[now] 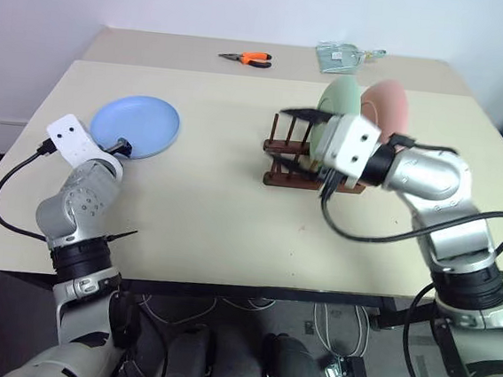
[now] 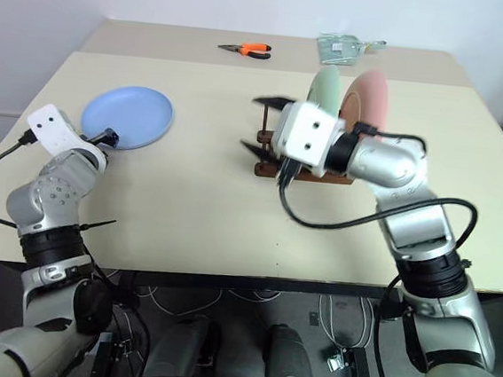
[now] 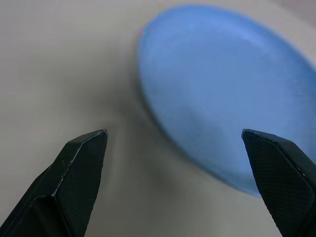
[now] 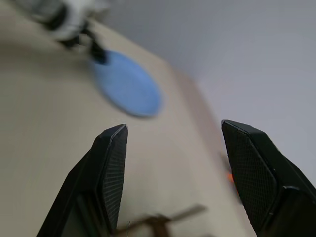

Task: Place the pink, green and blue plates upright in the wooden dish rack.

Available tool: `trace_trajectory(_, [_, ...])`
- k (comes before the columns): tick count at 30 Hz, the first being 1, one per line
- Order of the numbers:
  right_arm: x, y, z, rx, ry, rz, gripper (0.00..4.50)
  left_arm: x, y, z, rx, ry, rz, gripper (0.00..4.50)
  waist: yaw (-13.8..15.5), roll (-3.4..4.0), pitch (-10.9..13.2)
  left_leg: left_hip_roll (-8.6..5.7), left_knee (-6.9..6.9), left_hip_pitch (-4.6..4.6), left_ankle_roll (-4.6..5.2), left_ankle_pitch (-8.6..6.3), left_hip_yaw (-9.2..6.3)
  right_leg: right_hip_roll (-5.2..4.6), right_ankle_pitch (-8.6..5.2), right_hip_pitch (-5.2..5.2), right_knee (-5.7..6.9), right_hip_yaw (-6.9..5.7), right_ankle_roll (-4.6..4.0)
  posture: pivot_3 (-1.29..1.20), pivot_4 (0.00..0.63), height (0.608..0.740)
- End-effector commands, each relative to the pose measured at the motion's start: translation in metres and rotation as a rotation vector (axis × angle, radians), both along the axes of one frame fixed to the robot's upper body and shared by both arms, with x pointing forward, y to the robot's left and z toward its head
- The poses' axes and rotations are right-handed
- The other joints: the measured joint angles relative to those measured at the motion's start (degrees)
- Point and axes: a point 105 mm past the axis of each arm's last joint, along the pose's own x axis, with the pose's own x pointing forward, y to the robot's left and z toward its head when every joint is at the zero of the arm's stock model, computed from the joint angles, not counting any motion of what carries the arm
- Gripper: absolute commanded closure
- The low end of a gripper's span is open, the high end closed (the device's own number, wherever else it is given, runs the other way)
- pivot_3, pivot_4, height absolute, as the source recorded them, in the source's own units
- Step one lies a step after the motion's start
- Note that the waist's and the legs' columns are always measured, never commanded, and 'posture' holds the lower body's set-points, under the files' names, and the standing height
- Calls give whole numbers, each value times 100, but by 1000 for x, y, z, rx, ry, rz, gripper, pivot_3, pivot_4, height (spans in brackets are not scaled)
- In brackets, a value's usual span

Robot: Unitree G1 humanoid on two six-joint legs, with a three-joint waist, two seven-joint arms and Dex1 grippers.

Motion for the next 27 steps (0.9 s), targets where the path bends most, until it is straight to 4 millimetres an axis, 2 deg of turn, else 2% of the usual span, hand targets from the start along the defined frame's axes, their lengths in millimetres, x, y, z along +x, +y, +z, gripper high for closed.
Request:
trace_trajectory(1, [-16, 16, -12, -23, -22, 73, 1438, 18, -10, 3, -69, -5, -60, 29, 2, -1, 0, -1, 0, 0, -4, 2, -1, -1, 0, 1, -2, -1, 0, 0, 150, 740])
trace_trajectory(4, [-18, 19, -28, -43, -5, 72, 1438, 29, -13, -2, -158, -3, -66, 29, -4, -2, -1, -4, 0, 0, -8, 4, -1, -4, 0, 1, -1, -1, 0, 0, 150, 740])
trace_trajectory(6, [-18, 18, -34, -45, 7, 60, 1438, 35, -14, -3, -206, -14, -54, 558, -16, -2, -1, -4, -1, 2, -10, 4, 0, -5, 0, 0, 0, -2, 0, 0, 150, 740])
trace_trajectory(7, [-17, 18, -37, -47, 10, 53, 1438, 36, -14, -2, -220, -23, -47, 907, -18, -2, -1, -4, -2, 3, -11, 5, -1, -4, 0, 1, 0, -2, 0, 0, 150, 740])
trace_trajectory(9, [-15, 16, -39, -48, 6, 26, 1438, 39, -14, 1, -227, -40, -43, 1876, -16, -2, -1, -4, -4, 4, -12, 5, -1, -4, 0, 1, 0, -1, 0, 0, 150, 740])
trace_trajectory(12, [-8, 10, -41, -58, -9, -28, 1438, 40, -15, 5, -216, -49, -50, 3580, -10, -2, -1, -4, -3, 5, -13, 5, 0, -7, 0, 1, 0, -1, 0, 0, 150, 740])
trace_trajectory(13, [-5, 9, -41, -59, -12, -44, 1438, 40, -16, 7, -199, -58, -60, 4026, -9, -3, -1, -4, -3, 5, -13, 5, -1, -8, 0, 1, 0, -1, 0, 0, 150, 740])
trace_trajectory(14, [-1, 6, -40, -58, -3, -66, 1185, 41, -19, 20, -134, -103, -95, 4477, -12, -4, -1, -4, -3, 4, -14, 5, -1, -8, 0, 1, 0, -1, 0, 0, 150, 740])
trace_trajectory(16, [7, 3, -38, -58, 3, -100, 601, 39, -33, 54, -17, -255, -182, 4500, -30, -4, -1, -4, -4, 4, -14, 4, 0, -9, 0, 1, -1, 0, 0, 0, 150, 740])
trace_trajectory(17, [8, 3, -37, -59, 2, -106, 134, 37, -39, 65, 12, -303, -208, 4500, -31, -3, -1, -4, -5, 4, -15, 4, 1, -10, 1, 1, -1, 1, -1, 0, 150, 740])
trace_trajectory(18, [10, 3, -37, -67, -11, -111, 23, 34, -46, 77, 35, -360, -240, 4500, -29, -3, -1, -4, -7, 4, -16, 4, 1, -11, 1, 0, -1, 1, -1, 0, 150, 740])
trace_trajectory(20, [21, 2, -31, -105, -102, -154, 23, 23, -77, 108, 57, -480, -352, 4500, -38, -4, -1, -3, -8, 4, -16, 4, 1, -11, 1, -3, -1, 2, -1, 0, 150, 740])
trace_trajectory(22, [32, 3, -23, -143, -196, -183, 23, 10, -105, 130, 82, -550, -446, 4500, -34, -6, 1, -3, -8, -2, -18, 5, 1, -12, 1, -8, 0, 3, -2, 0, 150, 740])
trace_trajectory(27, [55, 4, -11, -204, -357, -235, 23, -13, -149, 151, 53, -588, -587, 4500, -48, -5, 0, -4, -9, -2, -18, 6, 1, -11, 1, -9, -1, 4, -2, 0, 150, 740])
